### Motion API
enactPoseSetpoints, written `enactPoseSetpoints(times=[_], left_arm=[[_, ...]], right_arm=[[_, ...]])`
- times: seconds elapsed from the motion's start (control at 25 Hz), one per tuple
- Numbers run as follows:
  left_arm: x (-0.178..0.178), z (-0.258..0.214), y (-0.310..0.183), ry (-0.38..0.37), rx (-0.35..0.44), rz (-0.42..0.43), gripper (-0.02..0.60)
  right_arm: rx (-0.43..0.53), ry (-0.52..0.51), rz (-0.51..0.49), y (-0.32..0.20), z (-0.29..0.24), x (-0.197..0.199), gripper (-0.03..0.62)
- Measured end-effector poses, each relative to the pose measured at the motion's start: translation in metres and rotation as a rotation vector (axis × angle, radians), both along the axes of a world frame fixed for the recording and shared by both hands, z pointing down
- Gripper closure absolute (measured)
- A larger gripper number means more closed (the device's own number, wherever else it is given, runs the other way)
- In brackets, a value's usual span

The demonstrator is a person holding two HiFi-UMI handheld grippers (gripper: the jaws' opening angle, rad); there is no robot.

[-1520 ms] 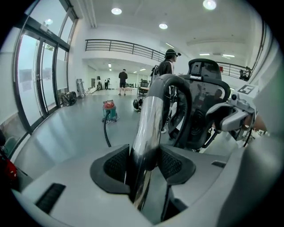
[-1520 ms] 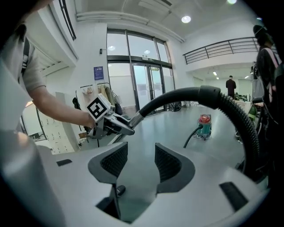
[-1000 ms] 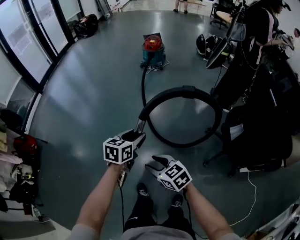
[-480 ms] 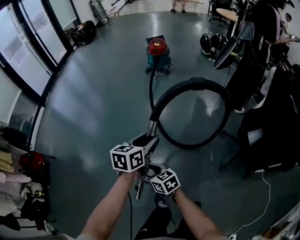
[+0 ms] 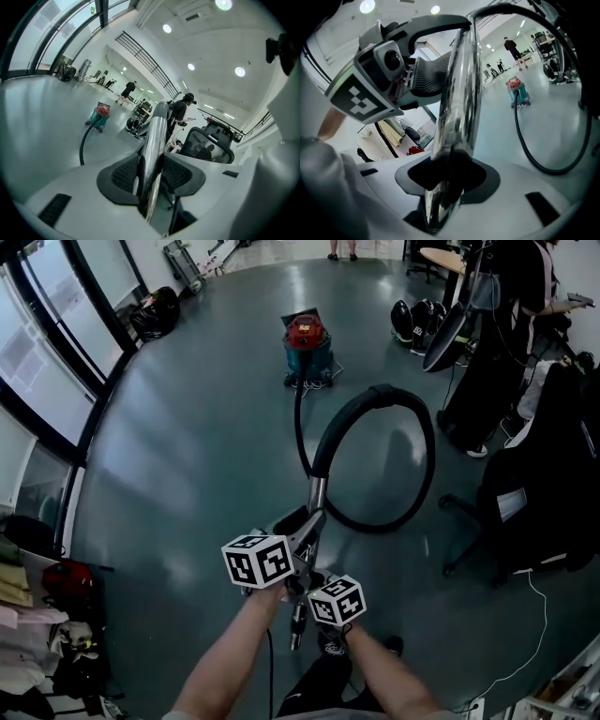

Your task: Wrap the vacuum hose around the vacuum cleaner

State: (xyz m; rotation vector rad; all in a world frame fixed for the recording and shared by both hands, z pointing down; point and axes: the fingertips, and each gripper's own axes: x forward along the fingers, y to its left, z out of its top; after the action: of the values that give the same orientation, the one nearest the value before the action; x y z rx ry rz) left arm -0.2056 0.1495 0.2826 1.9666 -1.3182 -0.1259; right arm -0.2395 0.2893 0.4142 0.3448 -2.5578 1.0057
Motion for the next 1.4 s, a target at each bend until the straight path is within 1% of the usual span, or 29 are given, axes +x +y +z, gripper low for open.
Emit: enactPoseSetpoints(times=[0.08,0.2,0.28,0.4,0.48,0.56,0.68,0.76,0.8,0.92,1.0,1.08,1.16,1.24,1.32,1.4], left_arm=[[0.013,0.003,-0.001,-0.022,-0.009,0.047,0.408],[0.030,0.007,-0.003,-0.042,-0.010,0.106,0.408],[0.039,0.009,-0.008,-0.103,0.002,0.140,0.408],[0.058,0.009,-0.010,-0.233,0.016,0.238,0.408],[0.065,0.003,-0.009,-0.340,0.024,0.308,0.407],[0.066,-0.007,-0.009,-0.459,0.038,0.371,0.407],[0.063,-0.024,-0.015,-0.667,0.074,0.463,0.407],[0.065,-0.039,-0.024,-0.795,0.116,0.510,0.405],[0.067,-0.049,-0.030,-0.845,0.144,0.526,0.405],[0.073,-0.080,-0.049,-0.944,0.215,0.559,0.399],[0.077,-0.095,-0.056,-1.012,0.257,0.587,0.372],[0.084,-0.111,-0.061,-1.089,0.315,0.624,0.367],[0.092,-0.120,-0.066,-1.144,0.364,0.678,0.365],[0.094,-0.114,-0.071,-1.194,0.378,0.762,0.364],[0.088,-0.092,-0.072,-1.235,0.353,0.877,0.334],[0.079,-0.066,-0.071,-1.254,0.315,0.991,0.319]], right_arm=[[-0.011,0.026,-0.002,0.000,0.003,0.010,0.450],[0.002,0.094,-0.019,-0.003,0.012,0.031,0.450],[0.019,0.132,-0.037,-0.009,0.017,0.049,0.450],[0.037,0.178,-0.070,-0.021,0.019,0.079,0.450],[0.047,0.207,-0.099,-0.030,0.015,0.097,0.450],[0.062,0.229,-0.134,-0.044,0.009,0.112,0.450],[0.094,0.238,-0.189,-0.060,-0.004,0.126,0.450],[0.116,0.251,-0.222,-0.069,-0.009,0.137,0.450],[0.126,0.263,-0.237,-0.074,-0.011,0.143,0.450],[0.142,0.298,-0.279,-0.084,-0.017,0.157,0.450],[0.148,0.324,-0.314,-0.085,-0.020,0.164,0.450],[0.161,0.359,-0.349,-0.088,-0.022,0.172,0.450],[0.176,0.394,-0.365,-0.096,-0.023,0.180,0.450],[0.188,0.420,-0.366,-0.103,-0.023,0.182,0.450],[0.199,0.449,-0.355,-0.111,-0.024,0.181,0.454],[0.209,0.491,-0.335,-0.121,-0.025,0.183,0.459]])
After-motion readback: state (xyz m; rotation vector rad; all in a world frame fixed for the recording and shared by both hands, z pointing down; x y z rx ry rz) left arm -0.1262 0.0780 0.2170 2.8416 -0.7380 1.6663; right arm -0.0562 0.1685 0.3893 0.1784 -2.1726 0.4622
